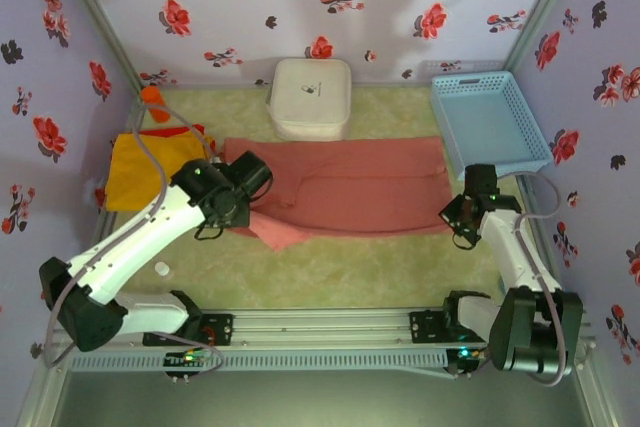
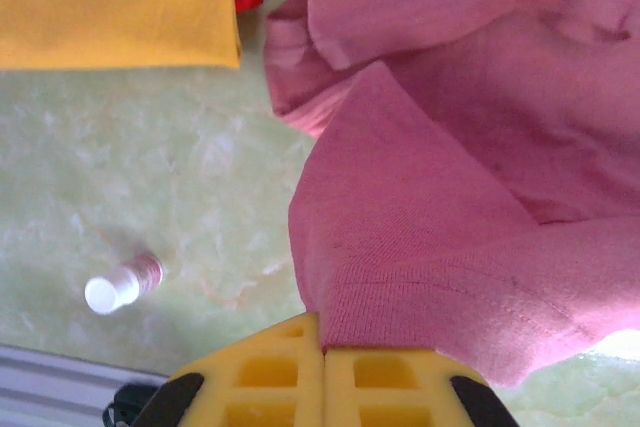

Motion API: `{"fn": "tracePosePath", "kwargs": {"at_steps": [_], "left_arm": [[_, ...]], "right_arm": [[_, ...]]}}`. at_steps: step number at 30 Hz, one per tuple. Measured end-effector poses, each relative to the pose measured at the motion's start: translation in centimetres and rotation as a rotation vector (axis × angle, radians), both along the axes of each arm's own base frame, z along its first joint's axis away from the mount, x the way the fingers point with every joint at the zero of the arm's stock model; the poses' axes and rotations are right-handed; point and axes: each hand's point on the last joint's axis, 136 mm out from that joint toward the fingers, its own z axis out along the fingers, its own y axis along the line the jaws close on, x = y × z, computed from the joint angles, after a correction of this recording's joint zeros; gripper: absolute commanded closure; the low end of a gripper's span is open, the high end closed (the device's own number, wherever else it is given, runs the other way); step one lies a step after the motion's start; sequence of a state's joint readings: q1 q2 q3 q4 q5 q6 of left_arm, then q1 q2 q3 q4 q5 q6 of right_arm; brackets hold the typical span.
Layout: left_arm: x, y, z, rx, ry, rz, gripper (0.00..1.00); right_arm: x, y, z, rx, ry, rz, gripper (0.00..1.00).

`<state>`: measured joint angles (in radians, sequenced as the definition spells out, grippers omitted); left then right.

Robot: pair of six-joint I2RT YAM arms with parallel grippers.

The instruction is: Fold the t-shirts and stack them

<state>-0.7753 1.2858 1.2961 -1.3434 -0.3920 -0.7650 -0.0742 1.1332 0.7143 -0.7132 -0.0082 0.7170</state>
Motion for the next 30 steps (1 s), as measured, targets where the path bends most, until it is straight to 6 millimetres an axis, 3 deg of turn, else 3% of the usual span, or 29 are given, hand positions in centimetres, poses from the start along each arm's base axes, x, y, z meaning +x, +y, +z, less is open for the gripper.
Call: {"fn": "tracePosePath", "kwargs": {"at_steps": [6,13,21,30], "left_arm": [[3.1,-0.3,-0.1,0.030,0.011,-0.027,1.00],[5.9,0.3,-1.0,0.076,0.045,-0.044,1.00],[9.1,0.6,-1.1,0.117,0.069,-0.027,1.00],[11.3,0.7,-1.9,0.188,0.113,-0.025,1.00]], "right_arm": [[3.1,0.1,0.9,0.015,-0.003,0.023,1.00],[6.5,0.3,0.4,0.035,0.019,0.057,1.00],[9.2,0.5,1.0,0.049,-0.010,0.075,1.00],[11.1,0.5,-0.2,0.057,0.010,0.086,1.00]]}}
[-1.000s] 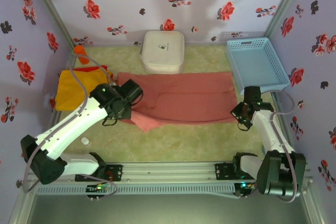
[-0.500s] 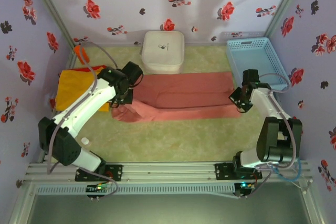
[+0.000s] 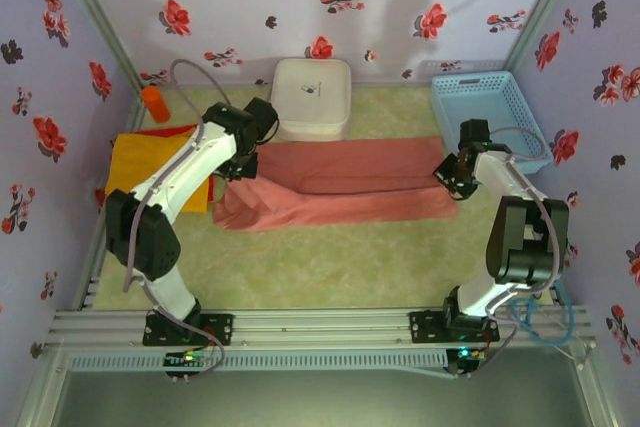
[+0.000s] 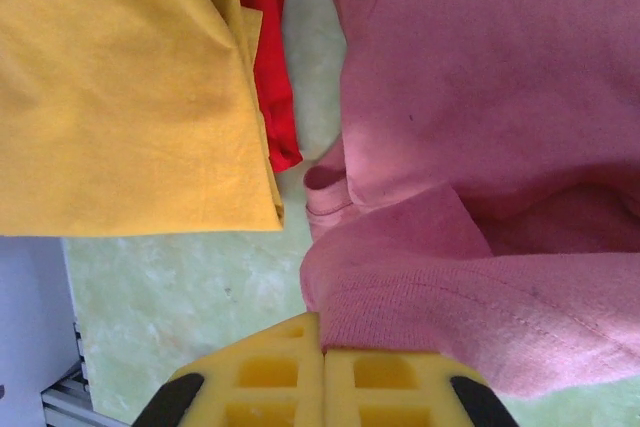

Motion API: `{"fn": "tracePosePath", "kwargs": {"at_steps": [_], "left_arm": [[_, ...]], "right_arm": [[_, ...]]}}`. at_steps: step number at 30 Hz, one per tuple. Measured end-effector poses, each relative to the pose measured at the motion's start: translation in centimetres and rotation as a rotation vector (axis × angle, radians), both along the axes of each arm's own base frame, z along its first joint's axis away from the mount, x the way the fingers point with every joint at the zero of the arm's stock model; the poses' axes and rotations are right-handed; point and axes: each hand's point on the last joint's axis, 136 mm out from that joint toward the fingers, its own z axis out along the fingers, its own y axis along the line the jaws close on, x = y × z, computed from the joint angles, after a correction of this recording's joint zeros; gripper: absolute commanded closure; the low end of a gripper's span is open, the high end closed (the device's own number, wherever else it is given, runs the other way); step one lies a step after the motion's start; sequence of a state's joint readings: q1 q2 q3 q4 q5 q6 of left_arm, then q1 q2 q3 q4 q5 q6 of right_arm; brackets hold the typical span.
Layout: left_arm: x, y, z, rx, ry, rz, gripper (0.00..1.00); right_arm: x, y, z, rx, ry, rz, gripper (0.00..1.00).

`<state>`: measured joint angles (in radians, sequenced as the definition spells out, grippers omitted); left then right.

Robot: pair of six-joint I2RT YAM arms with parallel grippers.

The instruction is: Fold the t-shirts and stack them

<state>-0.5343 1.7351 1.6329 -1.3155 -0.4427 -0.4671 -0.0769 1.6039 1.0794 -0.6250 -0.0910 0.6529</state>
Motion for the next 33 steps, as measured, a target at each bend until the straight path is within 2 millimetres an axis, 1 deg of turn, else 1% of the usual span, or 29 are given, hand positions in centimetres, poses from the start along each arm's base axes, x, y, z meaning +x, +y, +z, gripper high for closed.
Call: {"fn": "tracePosePath", "kwargs": {"at_steps": [4,11,13,14,15,16,17,20,25,29,33], "left_arm": [[0.6,0.2,-0.5,0.014,0.016,0.002,1.00],[2.4,0.2,-0.3,0.023,0.011,0.005,1.00],[3.0,0.1,-0.3,0.027,0.007,0.001,1.00],[3.2,0.0,-0.2,0.030,0.007,-0.002,1.00],[3.4,-0.1,-0.2,0.033,0.008,-0.006,1.00],[3.6,-0.2,-0.2,0.036,0.011,-0.009,1.00],[3.8,-0.2,-0.3,0.040,0.013,-0.012,1.00],[4.1,-0.4,-0.3,0.045,0.016,-0.015,1.00],[4.2,-0.4,-0.3,0.048,0.021,-0.015,1.00],[4.2,-0.4,-0.6,0.056,0.035,-0.015,1.00],[4.9,-0.7,-0.9,0.060,0.041,-0.018,1.00]], "right_arm": [[0.5,-0.1,-0.2,0.000,0.005,0.000,1.00],[1.5,-0.1,-0.3,0.000,0.005,0.001,1.00],[1.8,-0.1,-0.3,0.000,0.005,0.002,0.96],[1.9,0.0,-0.3,-0.001,0.005,0.003,0.93],[1.9,0.0,-0.4,-0.001,0.005,0.005,0.89],[1.9,0.0,-0.4,-0.003,0.006,0.011,0.81],[1.9,0.0,-0.4,-0.005,0.005,0.018,0.76],[1.9,0.1,-0.4,-0.009,0.004,0.028,0.69],[1.9,0.3,-0.2,-0.010,-0.002,0.035,0.66],[2.3,0.6,0.7,-0.010,-0.038,0.043,0.66],[2.5,1.1,1.7,-0.006,-0.072,0.056,0.65]]}}
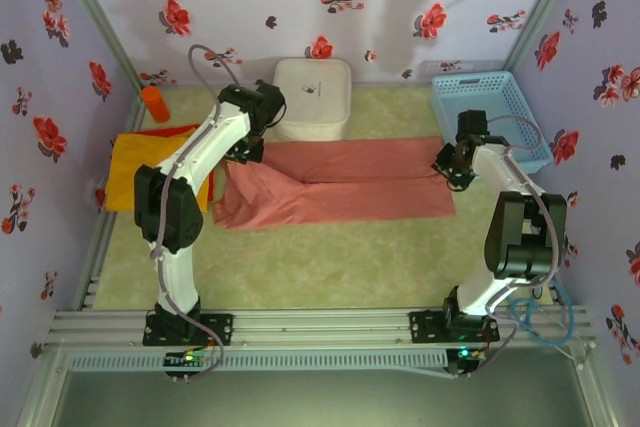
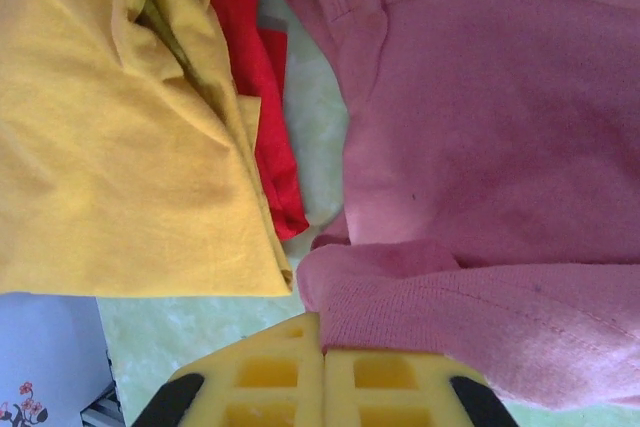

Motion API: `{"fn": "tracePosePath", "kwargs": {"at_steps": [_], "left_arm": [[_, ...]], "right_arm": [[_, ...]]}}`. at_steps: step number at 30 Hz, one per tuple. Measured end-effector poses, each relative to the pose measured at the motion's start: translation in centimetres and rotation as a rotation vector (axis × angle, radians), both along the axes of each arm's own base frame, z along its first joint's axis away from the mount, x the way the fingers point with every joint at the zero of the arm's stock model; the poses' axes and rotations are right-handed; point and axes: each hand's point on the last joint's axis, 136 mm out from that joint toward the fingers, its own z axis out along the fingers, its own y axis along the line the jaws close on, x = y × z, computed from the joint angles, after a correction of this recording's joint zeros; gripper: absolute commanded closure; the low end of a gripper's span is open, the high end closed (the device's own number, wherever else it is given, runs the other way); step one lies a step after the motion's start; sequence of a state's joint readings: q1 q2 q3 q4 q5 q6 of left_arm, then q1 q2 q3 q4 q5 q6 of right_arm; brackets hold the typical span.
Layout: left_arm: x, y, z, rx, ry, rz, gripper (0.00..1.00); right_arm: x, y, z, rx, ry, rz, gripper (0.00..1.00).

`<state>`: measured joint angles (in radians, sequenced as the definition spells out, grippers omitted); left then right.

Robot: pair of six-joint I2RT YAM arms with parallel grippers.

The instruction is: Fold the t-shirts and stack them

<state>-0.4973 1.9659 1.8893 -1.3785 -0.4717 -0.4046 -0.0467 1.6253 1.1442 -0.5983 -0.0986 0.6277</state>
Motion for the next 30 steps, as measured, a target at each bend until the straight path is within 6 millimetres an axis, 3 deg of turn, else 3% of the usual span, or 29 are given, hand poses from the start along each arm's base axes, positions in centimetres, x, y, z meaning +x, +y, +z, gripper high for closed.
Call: {"fn": "tracePosePath", "kwargs": {"at_steps": [13,15,17,21,26,30], "left_arm": [[4.2,-1.7,1.1,0.033,-0.029,-0.031,1.00],[4.7,-1.7,0.7,0.054,-0.018,-0.037,0.89],[5.0,-1.6,-0.1,0.087,0.001,-0.045,0.60],[5.5,-1.0,-2.3,0.138,0.049,-0.038,0.46],[5.4,0.2,-3.7,0.137,0.082,-0.005,0.43],[2.6,0.0,-4.3,0.033,0.113,0.014,0.43]], "right_arm": [[-0.5,0.5,-0.2,0.020,0.004,0.013,0.64],[-0.5,0.6,-0.2,0.026,0.004,0.015,0.65],[-0.6,0.7,-0.3,0.031,0.004,0.018,0.64],[-1.0,0.9,-0.2,0.038,0.000,0.021,0.64],[-1.9,1.2,-0.1,0.050,-0.005,0.026,0.64],[-2.8,1.5,-0.1,0.060,-0.015,0.033,0.63]]}}
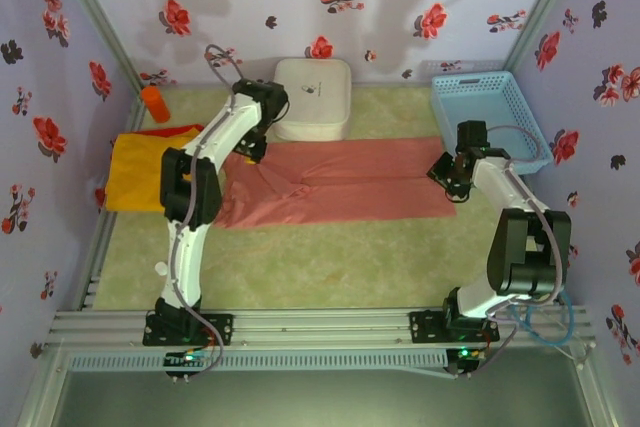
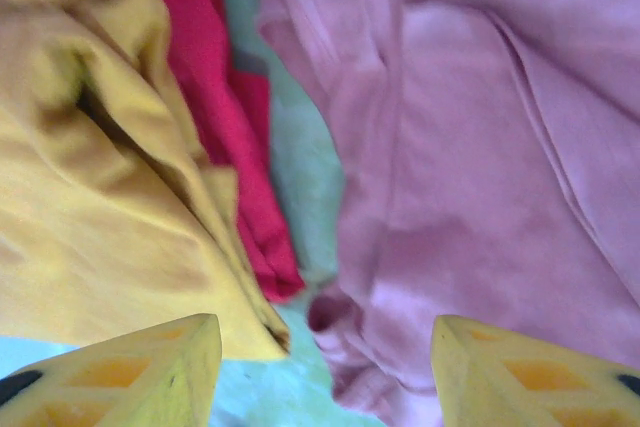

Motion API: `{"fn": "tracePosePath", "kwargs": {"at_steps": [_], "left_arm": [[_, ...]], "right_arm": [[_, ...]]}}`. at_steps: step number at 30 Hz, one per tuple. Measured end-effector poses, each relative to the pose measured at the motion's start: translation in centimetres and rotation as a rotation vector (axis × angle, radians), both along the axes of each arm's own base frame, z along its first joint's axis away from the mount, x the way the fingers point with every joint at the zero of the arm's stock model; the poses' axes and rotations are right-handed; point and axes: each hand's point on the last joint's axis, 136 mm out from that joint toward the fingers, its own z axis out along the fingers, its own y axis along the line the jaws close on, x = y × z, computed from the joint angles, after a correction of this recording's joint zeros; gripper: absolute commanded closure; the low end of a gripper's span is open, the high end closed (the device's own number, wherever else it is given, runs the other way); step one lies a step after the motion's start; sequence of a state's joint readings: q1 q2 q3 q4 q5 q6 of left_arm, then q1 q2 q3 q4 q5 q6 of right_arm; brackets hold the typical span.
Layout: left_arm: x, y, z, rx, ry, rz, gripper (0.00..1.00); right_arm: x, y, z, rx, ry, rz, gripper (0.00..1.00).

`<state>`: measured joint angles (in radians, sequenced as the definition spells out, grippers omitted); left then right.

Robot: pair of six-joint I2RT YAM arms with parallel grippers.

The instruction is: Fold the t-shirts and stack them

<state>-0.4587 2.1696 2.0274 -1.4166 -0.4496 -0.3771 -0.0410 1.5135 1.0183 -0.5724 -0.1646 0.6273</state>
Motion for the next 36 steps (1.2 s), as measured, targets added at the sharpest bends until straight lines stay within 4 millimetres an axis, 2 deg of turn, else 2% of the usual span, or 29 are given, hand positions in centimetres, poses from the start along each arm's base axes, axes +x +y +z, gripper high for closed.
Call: {"fn": "tracePosePath", "kwargs": {"at_steps": [2,7,11,15,21,27,36], "left_arm": [[-1.8,-0.8,0.0,-0.076,-0.001,0.012,0.43],[-6.1,-4.2,0.0,-0.305,-0.046,0.047,0.45],[-7.7,-6.7,-2.2,-0.440,-0.050,0.096,0.49],[-7.7,-8.0,-4.3,-0.522,-0.057,0.153,0.50],[-6.1,-9.9,-5.0,-0.611,-0.098,0.185,0.50],[-5.4,-10.5,-6.9,-0.609,-0.080,0.196,0.50],[-5.0,-10.8,-7.1,-0.622,-0.091,0.196,0.49]], "right_arm": [[-0.4,0.2,0.0,0.004,-0.002,0.003,0.60],[-1.1,0.8,-0.5,0.017,0.001,0.020,0.57],[-1.0,1.2,-0.6,0.023,-0.003,0.028,0.57],[-1.0,1.5,-0.5,0.024,-0.006,0.037,0.57],[-1.0,1.6,-0.5,0.024,-0.007,0.039,0.57],[-1.1,1.6,-0.6,0.023,-0.006,0.038,0.57],[-1.1,1.6,-0.6,0.024,-0.008,0.039,0.57]]}}
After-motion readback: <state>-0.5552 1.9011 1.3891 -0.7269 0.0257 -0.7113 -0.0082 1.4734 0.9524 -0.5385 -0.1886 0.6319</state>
